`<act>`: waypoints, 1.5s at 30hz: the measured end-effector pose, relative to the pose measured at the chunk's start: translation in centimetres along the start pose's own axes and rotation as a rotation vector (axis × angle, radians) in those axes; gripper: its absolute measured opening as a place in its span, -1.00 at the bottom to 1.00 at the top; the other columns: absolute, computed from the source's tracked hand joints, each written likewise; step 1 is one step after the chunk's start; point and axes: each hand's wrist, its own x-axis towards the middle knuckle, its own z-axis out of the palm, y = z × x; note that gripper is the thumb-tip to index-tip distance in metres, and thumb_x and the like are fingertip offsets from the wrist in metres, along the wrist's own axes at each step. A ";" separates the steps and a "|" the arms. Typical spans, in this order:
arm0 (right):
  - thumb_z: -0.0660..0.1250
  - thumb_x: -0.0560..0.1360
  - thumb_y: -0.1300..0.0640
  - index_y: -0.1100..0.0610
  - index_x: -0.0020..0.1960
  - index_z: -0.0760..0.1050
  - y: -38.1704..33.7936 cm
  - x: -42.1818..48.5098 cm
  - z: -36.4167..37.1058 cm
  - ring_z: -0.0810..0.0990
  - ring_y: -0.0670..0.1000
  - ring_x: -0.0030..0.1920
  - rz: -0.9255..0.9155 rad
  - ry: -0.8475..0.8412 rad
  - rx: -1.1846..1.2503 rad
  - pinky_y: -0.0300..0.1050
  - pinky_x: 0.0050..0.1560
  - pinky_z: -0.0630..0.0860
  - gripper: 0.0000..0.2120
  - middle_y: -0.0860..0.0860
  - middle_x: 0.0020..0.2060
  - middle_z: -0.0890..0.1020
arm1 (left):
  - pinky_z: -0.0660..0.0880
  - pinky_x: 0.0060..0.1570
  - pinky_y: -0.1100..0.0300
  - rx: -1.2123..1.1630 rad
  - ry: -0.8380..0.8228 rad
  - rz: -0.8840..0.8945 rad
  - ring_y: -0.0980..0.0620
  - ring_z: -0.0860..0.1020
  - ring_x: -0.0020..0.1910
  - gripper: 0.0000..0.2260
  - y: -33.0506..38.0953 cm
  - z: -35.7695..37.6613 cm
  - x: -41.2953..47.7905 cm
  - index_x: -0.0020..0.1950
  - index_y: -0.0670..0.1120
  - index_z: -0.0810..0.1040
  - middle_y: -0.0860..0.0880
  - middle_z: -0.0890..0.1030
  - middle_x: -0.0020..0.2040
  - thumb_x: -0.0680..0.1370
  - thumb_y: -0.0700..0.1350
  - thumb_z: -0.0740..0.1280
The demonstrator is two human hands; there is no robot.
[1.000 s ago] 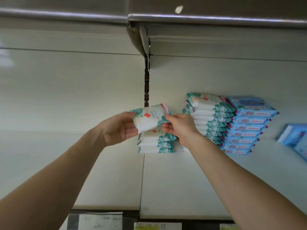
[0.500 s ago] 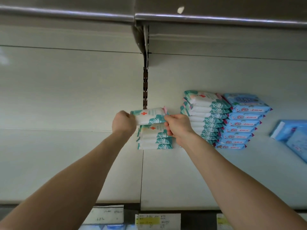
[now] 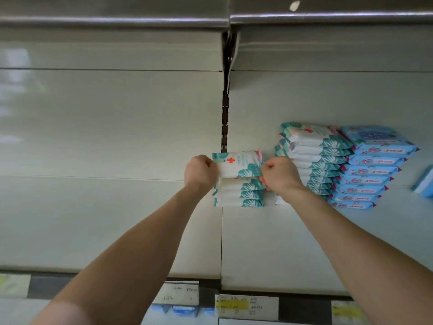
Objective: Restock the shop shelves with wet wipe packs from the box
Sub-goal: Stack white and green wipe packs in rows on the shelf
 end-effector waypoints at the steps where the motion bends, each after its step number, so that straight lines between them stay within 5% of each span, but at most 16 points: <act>1: 0.20 0.55 0.23 0.29 -0.26 0.51 0.0 -0.1 0.2 0.56 0.16 -0.24 -0.056 0.033 -0.127 -0.08 -0.25 0.47 -0.74 0.18 -0.26 0.63 | 0.38 -0.30 0.15 0.006 -0.004 -0.007 -0.09 0.45 -0.27 -0.82 -0.1 0.1 0.2 -0.16 -0.21 0.53 -0.12 0.54 -0.24 0.52 -0.27 0.14; 4: 0.15 0.61 0.15 0.29 -0.13 0.55 -0.1 -0.5 0.4 0.49 0.15 -0.18 -0.165 0.102 -0.345 -0.13 -0.23 0.28 -0.71 0.22 -0.13 0.62 | 0.46 -0.41 0.15 -0.058 -0.089 -0.086 -0.08 0.51 -0.37 -0.78 -0.4 0.5 0.7 -0.08 -0.23 0.55 -0.15 0.56 -0.25 0.56 -0.27 0.12; 8: 0.02 0.67 0.17 0.33 0.10 0.51 -0.5 -0.7 0.1 0.55 0.22 0.04 -0.189 0.072 -0.510 -0.08 -0.16 0.30 -0.66 0.23 0.03 0.60 | 0.46 -0.35 0.18 0.019 -0.112 -0.062 -0.10 0.55 -0.33 -0.76 -0.8 1.3 1.1 -0.22 -0.12 0.48 -0.06 0.52 -0.31 0.54 -0.28 0.08; 16: 0.01 0.67 0.21 0.26 0.17 0.48 1.3 -0.9 0.7 0.57 0.18 0.06 -0.227 0.007 -0.671 -0.09 -0.14 0.33 -0.70 0.18 0.05 0.60 | 0.49 -0.26 0.15 0.101 -0.114 -0.051 -0.15 0.59 -0.20 -0.79 -1.6 2.7 1.2 -0.16 -0.12 0.52 -0.11 0.59 -0.22 0.53 -0.26 0.11; 21: 0.05 0.66 0.02 0.22 0.08 0.50 1.5 -0.2 0.5 0.52 0.16 -0.05 -0.177 -0.002 -0.523 -0.12 -0.19 0.29 -0.67 0.15 -0.02 0.61 | 0.56 -0.06 0.09 0.116 -0.098 -0.134 -0.11 0.59 -0.06 -0.78 -1.6 2.2 1.6 0.19 -0.09 0.49 -0.12 0.63 0.00 0.57 -0.11 0.19; 25: 0.09 0.62 -0.01 0.15 0.08 0.42 1.2 0.1 1.4 0.53 0.17 0.06 -0.136 -0.128 -0.461 -0.08 -0.12 0.37 -0.74 0.12 0.05 0.57 | 0.52 -0.06 -0.03 -0.151 -0.312 -0.322 -0.12 0.51 0.09 -0.53 -0.4 1.6 0.4 0.51 0.01 0.21 -0.10 0.48 0.24 0.62 0.03 0.22; 29: 0.07 0.63 0.06 0.17 0.23 0.42 1.1 -0.1 1.9 0.50 0.17 0.19 -0.113 -0.213 -0.452 -0.08 0.05 0.41 -0.71 0.08 0.32 0.48 | 0.59 -0.13 -0.03 -0.232 -0.459 -0.352 -0.12 0.57 -0.06 -0.70 -0.1 1.8 -0.2 0.34 -0.04 0.42 -0.08 0.55 0.11 0.62 -0.03 0.18; 33: 0.09 0.63 0.07 0.15 0.24 0.42 1.4 -0.2 1.5 0.50 0.16 0.12 -0.102 -0.222 -0.406 -0.11 -0.02 0.38 -0.73 0.11 0.17 0.55 | 0.56 -0.22 0.06 -0.250 -0.467 -0.344 -0.08 0.56 -0.05 -0.76 0.0 1.8 -0.1 0.26 -0.01 0.48 -0.05 0.56 0.05 0.63 -0.05 0.18; 39: 0.09 0.62 0.08 0.15 0.23 0.43 1.6 -0.3 1.3 0.48 0.11 -0.01 -0.084 -0.208 -0.367 -0.14 -0.08 0.38 -0.73 0.10 0.10 0.56 | 0.59 -0.08 0.01 -0.258 -0.479 -0.324 -0.10 0.58 0.05 -0.74 -0.5 2.0 0.1 0.29 -0.04 0.49 -0.07 0.58 0.11 0.61 -0.06 0.22; 45: 0.04 0.63 0.07 0.07 0.46 0.26 1.7 0.0 1.3 0.47 0.14 0.23 -0.009 -0.269 -0.326 -0.05 0.17 0.47 -0.60 0.05 0.39 0.40 | 0.58 -0.13 0.02 -0.261 -0.505 -0.338 -0.10 0.58 0.02 -0.73 0.2 2.2 -0.1 0.31 -0.08 0.45 -0.08 0.57 0.08 0.62 -0.06 0.22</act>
